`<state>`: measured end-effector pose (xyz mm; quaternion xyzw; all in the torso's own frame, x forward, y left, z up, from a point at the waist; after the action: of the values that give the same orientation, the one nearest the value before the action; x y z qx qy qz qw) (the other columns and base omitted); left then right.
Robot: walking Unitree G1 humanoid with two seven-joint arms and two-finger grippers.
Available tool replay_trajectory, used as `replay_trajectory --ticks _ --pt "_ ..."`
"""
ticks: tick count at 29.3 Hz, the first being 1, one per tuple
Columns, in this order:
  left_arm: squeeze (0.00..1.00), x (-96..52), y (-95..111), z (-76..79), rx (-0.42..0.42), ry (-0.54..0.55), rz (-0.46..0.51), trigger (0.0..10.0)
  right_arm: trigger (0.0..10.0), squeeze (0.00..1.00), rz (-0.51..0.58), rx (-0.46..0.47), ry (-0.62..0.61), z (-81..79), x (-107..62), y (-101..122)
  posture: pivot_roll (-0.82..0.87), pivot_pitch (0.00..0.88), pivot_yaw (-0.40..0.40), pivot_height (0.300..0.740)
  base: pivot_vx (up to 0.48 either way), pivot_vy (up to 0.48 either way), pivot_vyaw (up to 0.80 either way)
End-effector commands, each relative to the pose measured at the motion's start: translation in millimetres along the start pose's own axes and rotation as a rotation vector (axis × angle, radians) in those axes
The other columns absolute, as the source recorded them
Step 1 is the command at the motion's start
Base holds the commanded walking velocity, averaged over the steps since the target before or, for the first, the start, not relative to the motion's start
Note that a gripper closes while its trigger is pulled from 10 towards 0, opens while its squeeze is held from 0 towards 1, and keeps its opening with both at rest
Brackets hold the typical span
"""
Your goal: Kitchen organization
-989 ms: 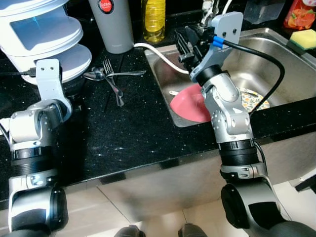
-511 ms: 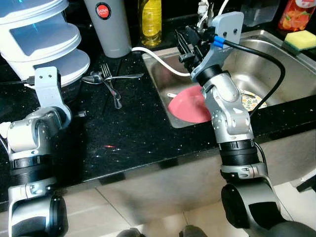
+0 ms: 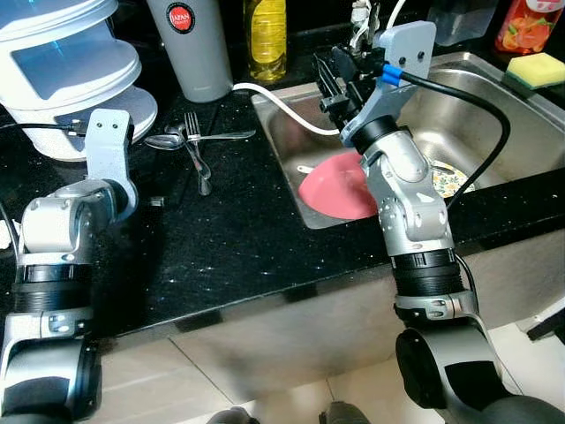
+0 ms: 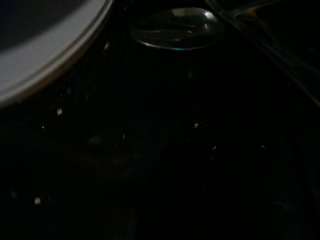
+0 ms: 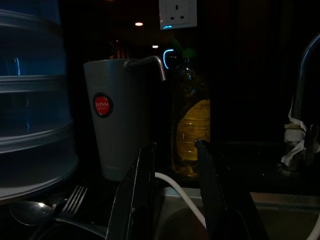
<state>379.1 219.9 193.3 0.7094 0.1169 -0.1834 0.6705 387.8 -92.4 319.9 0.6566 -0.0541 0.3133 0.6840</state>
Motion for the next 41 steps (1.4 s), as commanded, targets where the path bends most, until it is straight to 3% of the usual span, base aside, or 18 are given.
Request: replay_trajectory --ticks 1,3,4,8,9,11,14,17,20,21,23,27,29,30,32,39,40,41 --pt "0.0 -1.8 -1 -4.1 0.059 0.027 0.011 10.0 10.0 0.0 0.005 0.004 0.014 -5.1 3.5 2 0.16 0.085 0.091 0.74 0.0 0.0 0.0" --pt "0.0 -5.1 15 -2.3 0.146 0.061 0.111 10.0 10.0 0.0 0.005 0.004 0.014 -5.0 3.4 2 0.16 0.085 0.091 0.74 0.0 0.0 0.0" --pt "0.0 -5.1 15 -2.3 0.146 0.061 0.111 10.0 10.0 0.0 0.005 0.004 0.014 -5.0 3.4 2 0.16 0.085 0.091 0.74 0.0 0.0 0.0" --pt "0.0 -25.0 68 10.0 0.311 0.109 0.404 10.0 10.0 0.0 0.005 0.004 0.017 -5.2 3.9 2 0.16 0.088 0.088 0.74 0.0 0.0 0.0" --pt "0.0 -31.0 80 20.1 0.342 0.086 0.472 10.0 10.0 0.0 0.006 0.005 0.017 -5.3 4.2 2 0.16 0.087 0.089 0.74 0.0 0.0 0.0" --pt "0.0 -32.5 82 23.3 0.349 0.077 0.49 10.0 10.0 0.0 0.006 0.005 0.017 -5.3 4.3 2 0.16 0.087 0.089 0.74 0.0 0.0 0.0" --pt "0.0 -35.9 91 43.3 0.338 0.004 0.545 10.0 10.0 0.0 0.007 0.007 0.016 -5.4 4.5 2 0.16 0.087 0.089 0.74 0.0 0.0 0.0" --pt "0.0 -30.8 90 63.7 0.299 -0.115 0.529 10.0 10.0 0.0 0.007 0.006 0.016 -5.8 5.1 2 0.16 0.088 0.09 0.74 0.0 0.0 0.0" --pt "0.0 -21.8 80 94.2 0.216 -0.362 0.413 10.0 10.0 0.0 0.009 0.0 0.013 -4.6 5.1 4 0.14 0.095 0.098 0.74 0.0 0.0 0.0" --pt "0.0 -16.3 71 104.2 0.21 -0.447 0.323 10.0 10.0 0.0 0.01 -0.003 0.01 -3.6 4.8 5 0.14 0.096 0.099 0.74 0.0 0.0 0.0" --pt "0.0 -9.6 69 120.8 0.197 -0.569 0.279 10.0 10.0 0.0 0.01 -0.017 -0.008 0.5 3.1 6 0.13 0.102 0.113 0.74 0.0 0.0 0.0" --pt "0.0 1.5 76 127.3 0.225 -0.561 0.279 10.0 10.0 0.0 0.006 -0.04 -0.053 10.4 0.5 7 0.11 0.109 0.126 0.74 0.0 0.0 0.0" --pt "0.0 15.4 87 152.0 0.209 -0.617 0.281 10.0 10.0 0.0 -0.027 -0.088 -0.185 41.2 -7.3 5 0.08 0.126 0.152 0.74 0.0 0.0 0.0" --pt "0.0 15.4 87 152.0 0.209 -0.617 0.281 10.0 10.0 0.0 -0.027 -0.088 -0.185 41.2 -7.3 5 0.08 0.126 0.152 0.74 0.0 0.0 0.0" --pt "0.0 25.8 86 181.2 0.17 -0.664 0.25 10.0 10.0 0.0 -0.042 -0.129 -0.286 65.8 -15.8 7 0.06 0.14 0.165 0.74 0.0 0.0 0.0" --pt "0.0 24.3 89 217.6 0.153 -0.766 0.239 10.0 10.0 0.0 -0.048 -0.187 -0.339 80.4 -25.1 13 0.02 0.172 0.188 0.74 0.0 0.0 0.0" --pt "0.42 24.6 88 220.9 0.155 -0.772 0.236 10.0 10.0 0.0 -0.05 -0.192 -0.342 81.2 -26.0 13 0.02 0.172 0.188 0.74 0.0 0.0 0.0" --pt "0.61 24.4 87 225.2 0.158 -0.782 0.232 10.0 10.0 0.0 -0.052 -0.195 -0.344 81.4 -27.2 13 0.01 0.184 0.196 0.74 0.0 0.0 0.0"
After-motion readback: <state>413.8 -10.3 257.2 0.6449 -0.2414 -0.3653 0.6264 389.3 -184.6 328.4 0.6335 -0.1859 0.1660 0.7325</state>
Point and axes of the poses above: a point about 5 cm out from each wrist's last joint towards the gripper, its own x axis pointing out of the wrist towards the gripper, its own y axis along the axis of the wrist's last joint, z = x × y, the point moved 4 cm from there along x, pointing out of the wrist towards the gripper, and after that the axes turned 3 degrees about -x, right-handed, at the moved point
